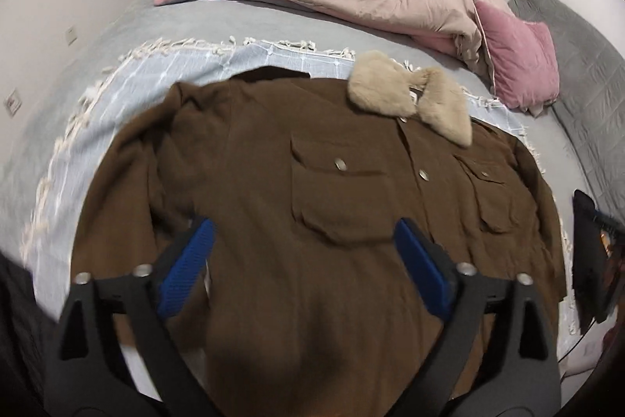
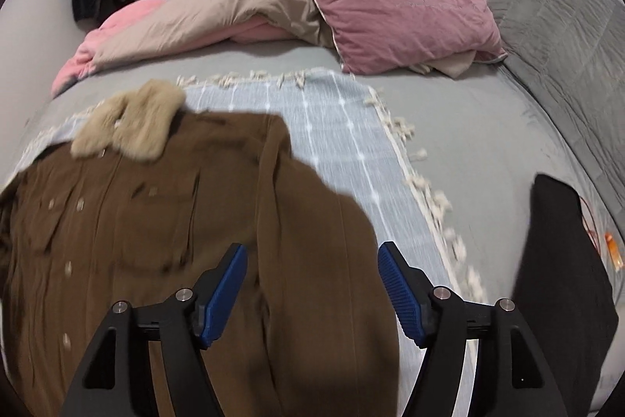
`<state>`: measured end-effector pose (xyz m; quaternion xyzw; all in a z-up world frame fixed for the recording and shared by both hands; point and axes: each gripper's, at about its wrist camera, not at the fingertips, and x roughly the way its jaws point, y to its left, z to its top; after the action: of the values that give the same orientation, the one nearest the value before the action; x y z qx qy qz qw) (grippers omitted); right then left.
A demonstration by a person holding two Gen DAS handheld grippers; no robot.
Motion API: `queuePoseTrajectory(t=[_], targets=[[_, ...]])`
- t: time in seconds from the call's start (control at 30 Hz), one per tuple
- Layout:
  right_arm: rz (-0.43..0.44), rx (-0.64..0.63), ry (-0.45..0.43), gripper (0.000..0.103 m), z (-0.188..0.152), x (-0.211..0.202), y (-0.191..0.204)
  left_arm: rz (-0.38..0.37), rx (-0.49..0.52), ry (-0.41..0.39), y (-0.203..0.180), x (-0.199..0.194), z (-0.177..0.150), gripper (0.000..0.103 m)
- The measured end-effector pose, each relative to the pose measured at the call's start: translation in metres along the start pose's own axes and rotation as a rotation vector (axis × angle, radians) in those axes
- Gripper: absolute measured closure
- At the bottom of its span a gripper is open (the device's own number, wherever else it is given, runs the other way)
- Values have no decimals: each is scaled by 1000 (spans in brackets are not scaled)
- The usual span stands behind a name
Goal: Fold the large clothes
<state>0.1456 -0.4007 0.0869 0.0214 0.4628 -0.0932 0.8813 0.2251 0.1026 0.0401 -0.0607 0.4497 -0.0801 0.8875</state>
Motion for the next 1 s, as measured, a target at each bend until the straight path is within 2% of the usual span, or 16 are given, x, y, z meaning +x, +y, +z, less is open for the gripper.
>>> queuePoseTrajectory(t=[0.2,0.4,0.57,0.73,0.77,0.8,0.83,0.87,0.9,0.93,1.0], targets=[[-62,-63,99,33,-63,11,-1,44,22,-35,-23,-11,-58,3],[-67,-69,178,33,-103,37,-1,-2,27,-41,-40,7,-89,3],[-25,-28,150,33,-93,54,8,33,59,-38,-48,28,-106,3],[-18,83,123,35,-71,76,14,95,89,-25,-46,37,-111,3],[-26,110,122,41,-68,82,14,101,90,-28,-45,37,-111,3],[-35,135,128,55,-67,88,12,99,86,-29,-43,36,-110,3],[-36,153,141,65,-66,93,11,94,80,-30,-42,36,-112,3],[-32,181,167,84,-65,99,7,88,75,-31,-41,36,-112,3],[-17,210,185,96,-65,103,4,80,70,-36,-40,34,-111,3],[11,258,198,96,-64,104,-2,78,68,-43,-40,34,-112,3],[-19,278,197,99,-55,96,-10,91,70,-64,-39,29,-111,3]])
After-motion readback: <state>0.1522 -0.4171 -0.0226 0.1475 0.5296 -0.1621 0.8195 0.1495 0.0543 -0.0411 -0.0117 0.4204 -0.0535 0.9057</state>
